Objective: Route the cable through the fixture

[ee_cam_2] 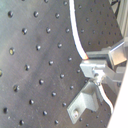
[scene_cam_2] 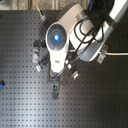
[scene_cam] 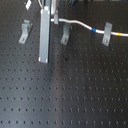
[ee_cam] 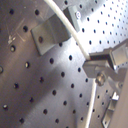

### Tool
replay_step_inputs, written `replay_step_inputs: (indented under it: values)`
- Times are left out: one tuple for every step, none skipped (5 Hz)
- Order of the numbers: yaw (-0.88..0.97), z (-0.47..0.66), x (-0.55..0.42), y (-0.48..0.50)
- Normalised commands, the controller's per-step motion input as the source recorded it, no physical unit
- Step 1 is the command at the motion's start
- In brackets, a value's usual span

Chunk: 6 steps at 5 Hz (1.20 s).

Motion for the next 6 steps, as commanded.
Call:
replay_step_inputs:
  values:
    - [0.00, 0.00, 0.013, -0.002]
    - [0.22, -0.09, 0.007, 0.050]
    - [0.57, -0.18, 0.006, 0.100]
    - [0.54, -0.15, 0.037, 0.138]
    - [0.57, -0.14, 0.035, 0.089]
    - [0.73, -0.15, 0.056, 0.061]
